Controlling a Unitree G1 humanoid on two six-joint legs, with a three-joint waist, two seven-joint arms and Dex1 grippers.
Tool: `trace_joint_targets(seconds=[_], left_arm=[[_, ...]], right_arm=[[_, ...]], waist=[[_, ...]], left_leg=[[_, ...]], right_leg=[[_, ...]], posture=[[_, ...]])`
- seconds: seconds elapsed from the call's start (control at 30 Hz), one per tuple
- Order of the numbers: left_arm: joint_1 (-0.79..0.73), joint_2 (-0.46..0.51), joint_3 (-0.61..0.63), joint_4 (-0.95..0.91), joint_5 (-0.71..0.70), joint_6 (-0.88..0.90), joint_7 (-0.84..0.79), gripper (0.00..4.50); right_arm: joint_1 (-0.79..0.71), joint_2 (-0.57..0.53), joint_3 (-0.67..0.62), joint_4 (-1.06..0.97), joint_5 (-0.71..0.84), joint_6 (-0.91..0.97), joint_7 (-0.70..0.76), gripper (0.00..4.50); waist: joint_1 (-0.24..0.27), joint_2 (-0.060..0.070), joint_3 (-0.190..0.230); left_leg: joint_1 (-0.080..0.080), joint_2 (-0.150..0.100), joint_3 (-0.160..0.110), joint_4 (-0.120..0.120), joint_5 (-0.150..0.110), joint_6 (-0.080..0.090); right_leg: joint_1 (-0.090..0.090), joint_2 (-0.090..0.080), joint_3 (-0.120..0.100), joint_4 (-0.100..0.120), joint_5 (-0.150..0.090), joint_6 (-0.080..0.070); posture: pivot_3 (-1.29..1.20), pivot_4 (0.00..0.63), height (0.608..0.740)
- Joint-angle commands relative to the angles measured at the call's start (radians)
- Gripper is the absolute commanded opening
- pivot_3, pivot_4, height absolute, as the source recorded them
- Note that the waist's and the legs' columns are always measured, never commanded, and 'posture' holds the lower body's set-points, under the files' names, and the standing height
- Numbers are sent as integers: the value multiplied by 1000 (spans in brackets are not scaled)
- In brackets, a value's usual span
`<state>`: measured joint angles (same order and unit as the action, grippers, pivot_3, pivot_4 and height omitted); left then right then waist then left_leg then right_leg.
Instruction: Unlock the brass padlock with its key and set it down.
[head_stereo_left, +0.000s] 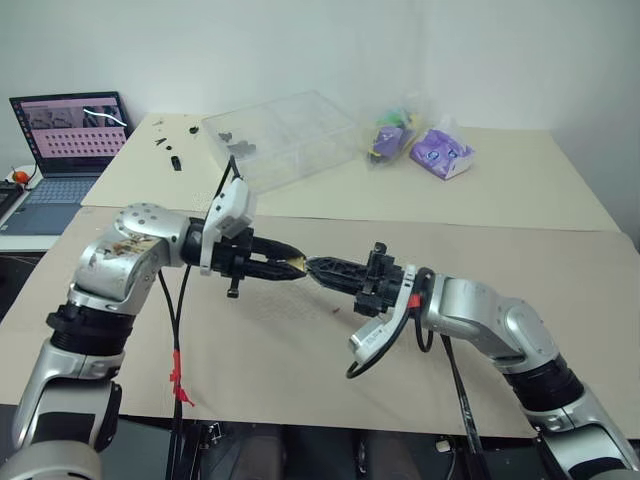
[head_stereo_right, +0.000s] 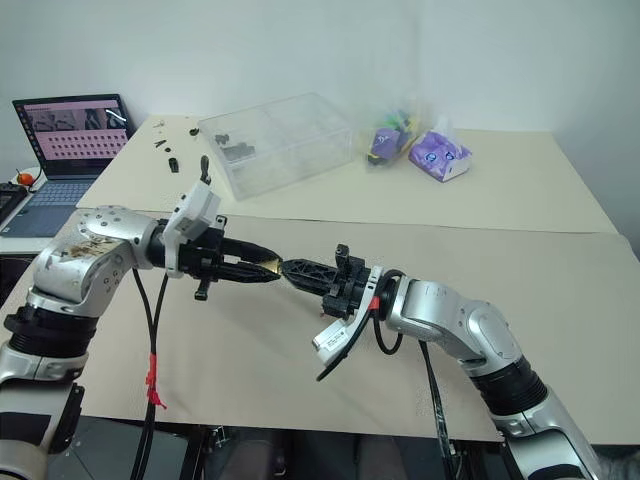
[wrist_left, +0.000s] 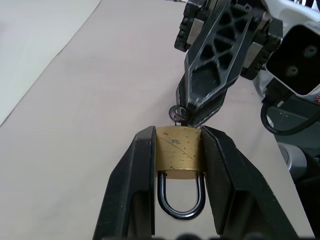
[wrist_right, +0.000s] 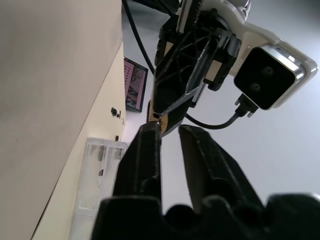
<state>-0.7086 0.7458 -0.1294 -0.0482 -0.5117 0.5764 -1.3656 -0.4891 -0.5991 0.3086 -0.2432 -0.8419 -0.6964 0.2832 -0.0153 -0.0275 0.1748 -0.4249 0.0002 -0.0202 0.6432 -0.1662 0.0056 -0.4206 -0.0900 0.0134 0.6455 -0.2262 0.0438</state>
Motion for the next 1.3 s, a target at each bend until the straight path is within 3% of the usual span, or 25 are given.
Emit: trace_joint_targets(seconds=[0.03, 0.23, 0.4, 0.6, 1.3], left_arm=[[-20, 5, 11, -16, 3, -6, 0, 835], [-20, 5, 12, -15, 7, -9, 3, 835], [-18, 7, 12, -15, 8, -10, 5, 835], [-12, 8, 15, -21, 7, -7, 11, 835], [-5, 5, 23, -32, 1, 1, 32, 835]], right_arm=[[-13, 8, -10, -39, 23, -14, -14, 151], [-13, 1, 13, -14, 93, 1, 54, 151], [-2, -7, 44, 12, 295, 63, 208, 151], [10, 23, 50, -2, 525, 263, 381, 151], [39, 67, 27, -100, 726, 594, 509, 151]], waist=[[0, 0, 0], [0, 0, 0], [0, 0, 0], [0, 0, 0], [1, 0, 0]], left_leg=[[0, 0, 0, 0, 0, 0], [0, 0, 0, 0, 0, 0], [0, 0, 0, 0, 0, 0], [0, 1, 0, 0, 0, 0], [0, 1, 0, 0, 0, 0]], right_leg=[[0, 0, 0, 0, 0, 0], [0, 0, 0, 0, 0, 0], [0, 0, 0, 0, 0, 0], [1, 0, 0, 0, 0, 0], [0, 0, 0, 0, 0, 0]], posture=[[0, 150, 740], [0, 150, 740], [0, 150, 740], [0, 150, 740], [0, 150, 740]])
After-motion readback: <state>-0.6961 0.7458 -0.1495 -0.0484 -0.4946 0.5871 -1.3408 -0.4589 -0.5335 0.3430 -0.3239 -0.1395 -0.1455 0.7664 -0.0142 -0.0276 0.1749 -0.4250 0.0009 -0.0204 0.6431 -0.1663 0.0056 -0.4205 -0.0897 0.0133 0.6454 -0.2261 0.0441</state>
